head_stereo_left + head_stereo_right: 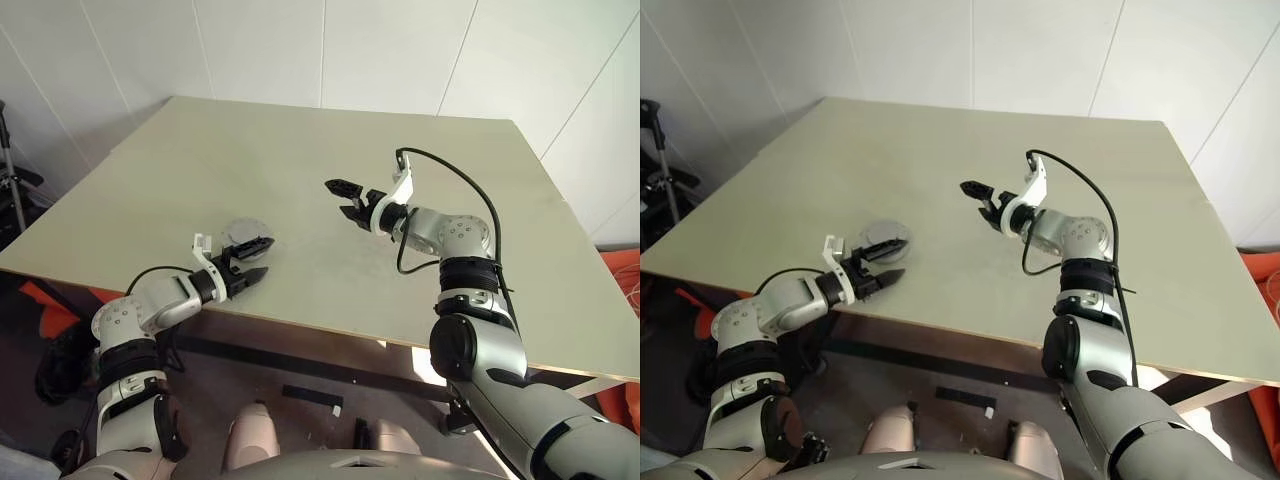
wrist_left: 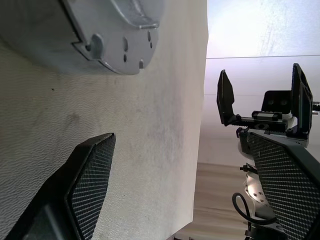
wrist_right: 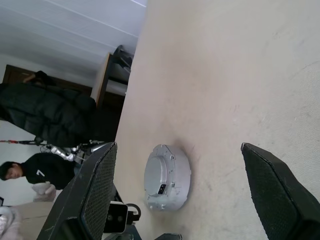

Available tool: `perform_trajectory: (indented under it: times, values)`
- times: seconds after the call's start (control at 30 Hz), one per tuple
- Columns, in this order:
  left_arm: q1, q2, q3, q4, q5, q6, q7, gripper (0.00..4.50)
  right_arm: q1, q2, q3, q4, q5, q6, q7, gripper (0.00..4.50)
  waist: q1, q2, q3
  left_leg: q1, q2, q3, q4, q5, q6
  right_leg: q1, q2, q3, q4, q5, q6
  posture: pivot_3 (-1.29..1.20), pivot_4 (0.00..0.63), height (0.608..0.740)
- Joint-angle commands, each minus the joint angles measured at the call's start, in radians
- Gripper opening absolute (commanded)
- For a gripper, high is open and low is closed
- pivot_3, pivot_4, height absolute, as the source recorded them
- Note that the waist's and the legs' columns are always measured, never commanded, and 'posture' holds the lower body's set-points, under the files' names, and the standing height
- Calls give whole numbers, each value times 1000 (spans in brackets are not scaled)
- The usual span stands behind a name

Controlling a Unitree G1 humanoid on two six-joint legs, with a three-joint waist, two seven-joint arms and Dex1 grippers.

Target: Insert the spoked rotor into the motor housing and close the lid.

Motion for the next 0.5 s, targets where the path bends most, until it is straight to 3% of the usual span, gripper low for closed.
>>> perform_trajectory:
  times: [0.03,0.2,0.5]
  values:
    - [-63,-14,-10,-41,-62,-24,-3,4488,-42,-5,-3,-8,11,-11,11,4500,3,0,0,0,0,0,0,0,0,0,0,0,0,0,0,0,0,740]
    - [-143,-29,-37,-75,-87,-68,-7,4488,-31,-16,33,-47,-9,-18,46,4500,1,0,0,0,0,0,1,0,0,1,0,0,0,1,-1,0,0,740]
    - [-111,185,-446,-328,460,-301,-298,4488,37,-175,282,-143,-213,-169,247,4500,2,0,0,-1,0,0,0,0,0,1,0,0,-1,1,-1,0,0,740]
